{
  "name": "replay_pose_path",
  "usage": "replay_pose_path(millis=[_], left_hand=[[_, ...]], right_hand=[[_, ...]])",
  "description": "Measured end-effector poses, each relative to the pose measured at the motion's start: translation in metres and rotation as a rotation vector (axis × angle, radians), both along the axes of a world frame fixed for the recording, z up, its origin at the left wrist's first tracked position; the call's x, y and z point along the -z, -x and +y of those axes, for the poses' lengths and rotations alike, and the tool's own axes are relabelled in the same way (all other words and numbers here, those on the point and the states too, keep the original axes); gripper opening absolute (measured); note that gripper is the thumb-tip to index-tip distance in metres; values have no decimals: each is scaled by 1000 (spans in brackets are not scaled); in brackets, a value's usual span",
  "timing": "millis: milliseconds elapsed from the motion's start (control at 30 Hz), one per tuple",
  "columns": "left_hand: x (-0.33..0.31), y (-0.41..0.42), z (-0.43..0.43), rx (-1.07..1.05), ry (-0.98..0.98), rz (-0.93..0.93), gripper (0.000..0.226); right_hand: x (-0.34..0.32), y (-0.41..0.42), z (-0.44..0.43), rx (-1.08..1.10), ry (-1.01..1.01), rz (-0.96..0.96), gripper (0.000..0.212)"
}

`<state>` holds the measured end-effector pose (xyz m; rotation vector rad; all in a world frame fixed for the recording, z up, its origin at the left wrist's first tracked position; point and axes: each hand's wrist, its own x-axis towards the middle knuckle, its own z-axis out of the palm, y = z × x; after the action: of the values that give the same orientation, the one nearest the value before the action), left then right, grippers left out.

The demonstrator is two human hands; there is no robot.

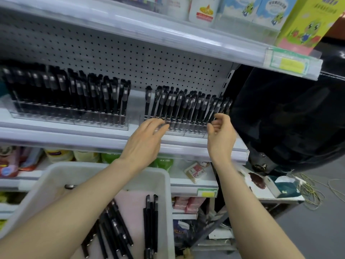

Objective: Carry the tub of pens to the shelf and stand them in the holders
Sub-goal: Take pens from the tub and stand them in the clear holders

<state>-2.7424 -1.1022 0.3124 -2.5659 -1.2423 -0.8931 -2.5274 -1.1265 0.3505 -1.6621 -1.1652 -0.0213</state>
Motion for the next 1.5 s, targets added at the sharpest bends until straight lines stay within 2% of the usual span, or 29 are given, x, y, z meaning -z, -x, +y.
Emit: replay_pose_path(millis=[233,433,500,600,733,867,1167,1233,1367,1500], left_hand=[[36,91,-25,-48,17,-98,40],[79,162,-39,-109,80,-47,41],[87,174,-43,-156,121,4,45],[97,177,-39,-178,176,13,53],[106,169,-33,-191,202,14,56],[109,170,-34,-183,201,6,60],[107,168,-36,-194,206,24,61],[105,168,-37,-194,221,40,62],[95,165,-38,-178,256,75,60],[72,142,-37,-107,233,77,49]], right_hand=[[67,112,-29,-305,104,-14,13],[123,163,-47,-416,430,15,12],[130,170,-51,-440,574,-27,9],[139,177,-57,-485,668,-134,3],[153,185,-62,-571,805,-324,17],[156,189,-57,-600,876,-371,22],[156,179,-53,-560,852,-241,8],[150,177,-51,-562,784,-124,9],[121,168,-48,-634,593,227,11],[83,137,-44,-679,440,322,17]])
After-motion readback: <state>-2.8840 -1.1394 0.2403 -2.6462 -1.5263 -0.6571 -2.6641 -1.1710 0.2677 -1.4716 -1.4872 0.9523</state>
